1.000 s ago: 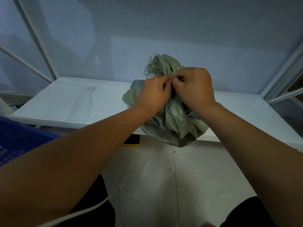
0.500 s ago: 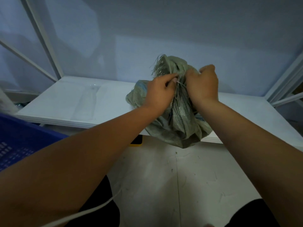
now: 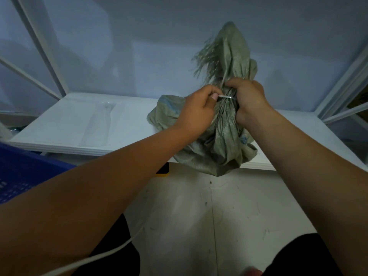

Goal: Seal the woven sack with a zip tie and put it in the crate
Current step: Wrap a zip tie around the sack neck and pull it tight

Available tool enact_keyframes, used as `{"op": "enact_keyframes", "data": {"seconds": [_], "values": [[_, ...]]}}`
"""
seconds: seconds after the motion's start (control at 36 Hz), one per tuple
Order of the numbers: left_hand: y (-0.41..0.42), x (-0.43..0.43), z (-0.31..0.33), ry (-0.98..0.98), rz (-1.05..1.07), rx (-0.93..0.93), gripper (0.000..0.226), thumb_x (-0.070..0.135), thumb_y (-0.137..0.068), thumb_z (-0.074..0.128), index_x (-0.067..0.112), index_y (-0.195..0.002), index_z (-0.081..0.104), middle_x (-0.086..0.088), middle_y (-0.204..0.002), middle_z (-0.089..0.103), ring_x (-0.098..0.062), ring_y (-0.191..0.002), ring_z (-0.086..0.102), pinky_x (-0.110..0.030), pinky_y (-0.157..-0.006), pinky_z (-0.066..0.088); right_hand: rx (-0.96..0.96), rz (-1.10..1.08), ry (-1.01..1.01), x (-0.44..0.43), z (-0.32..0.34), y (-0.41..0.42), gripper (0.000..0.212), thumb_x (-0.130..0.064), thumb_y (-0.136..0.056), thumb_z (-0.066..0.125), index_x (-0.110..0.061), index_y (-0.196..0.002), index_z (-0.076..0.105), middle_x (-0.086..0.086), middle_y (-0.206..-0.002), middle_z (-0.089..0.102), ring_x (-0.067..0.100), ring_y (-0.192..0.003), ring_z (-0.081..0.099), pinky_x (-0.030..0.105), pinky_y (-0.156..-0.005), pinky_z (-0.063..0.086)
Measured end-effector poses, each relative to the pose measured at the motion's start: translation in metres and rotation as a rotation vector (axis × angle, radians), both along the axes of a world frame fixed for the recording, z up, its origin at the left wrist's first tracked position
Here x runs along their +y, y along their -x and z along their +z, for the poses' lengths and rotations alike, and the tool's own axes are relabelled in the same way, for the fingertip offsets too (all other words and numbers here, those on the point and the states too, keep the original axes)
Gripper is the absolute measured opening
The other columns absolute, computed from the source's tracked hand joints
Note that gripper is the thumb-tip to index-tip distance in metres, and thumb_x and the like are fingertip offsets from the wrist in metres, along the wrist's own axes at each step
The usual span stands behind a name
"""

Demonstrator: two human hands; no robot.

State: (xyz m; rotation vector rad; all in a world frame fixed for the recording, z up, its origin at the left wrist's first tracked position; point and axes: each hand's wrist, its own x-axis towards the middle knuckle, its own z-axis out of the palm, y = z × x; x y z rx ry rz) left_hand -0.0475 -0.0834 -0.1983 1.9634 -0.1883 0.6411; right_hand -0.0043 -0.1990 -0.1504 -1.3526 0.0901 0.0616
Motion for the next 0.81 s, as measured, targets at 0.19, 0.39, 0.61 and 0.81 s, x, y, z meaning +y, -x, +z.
{"op": "enact_keyframes", "data": {"seconds": [0.19,0.39,0.61,0.81], "values": [[-0.001,0.010,0.002,-0.145,-0.080,0.068,0.021,0.009,-0.102,0.047,0.007,-0.101,0.068,0.010,-0.073,0.055,0.001,-0.063,0.046,-0.022,-0.061,0.036,-0.128,-0.041,0.124,-0.001,0.001,0.003,0.032,0.002,-0.081,0.067,-0.007,-0.111,0.058,0.016,-0.099,0.068,0.026,-0.078,0.074,0.039,-0.062,0.064],[0.002,0.025,0.009,-0.338,-0.160,0.164,0.020,0.007,-0.102,0.048,0.005,-0.100,0.068,0.003,-0.077,0.060,0.004,-0.061,0.049,-0.009,-0.055,0.035,-0.247,0.000,0.533,-0.003,-0.007,-0.002,0.045,-0.016,-0.076,0.075,-0.012,-0.116,0.053,0.006,-0.110,0.066,0.024,-0.099,0.066,0.045,-0.090,0.058],[0.004,0.028,0.012,-0.377,-0.168,0.156,0.019,0.011,-0.103,0.047,0.008,-0.104,0.065,0.017,-0.076,0.055,0.009,-0.063,0.050,-0.009,-0.058,0.034,-0.319,-0.036,0.711,-0.005,-0.011,-0.011,0.046,-0.017,-0.081,0.076,-0.008,-0.121,0.054,0.005,-0.111,0.063,0.023,-0.102,0.063,0.035,-0.087,0.055],[0.007,0.022,0.011,-0.391,-0.106,0.097,0.019,0.014,-0.104,0.045,0.006,-0.104,0.061,-0.001,-0.076,0.056,-0.002,-0.062,0.044,-0.016,-0.056,0.033,-0.257,-0.031,0.770,-0.006,-0.010,-0.012,0.051,-0.013,-0.083,0.072,-0.005,-0.127,0.048,0.004,-0.097,0.058,0.025,-0.095,0.063,0.038,-0.073,0.057]]}}
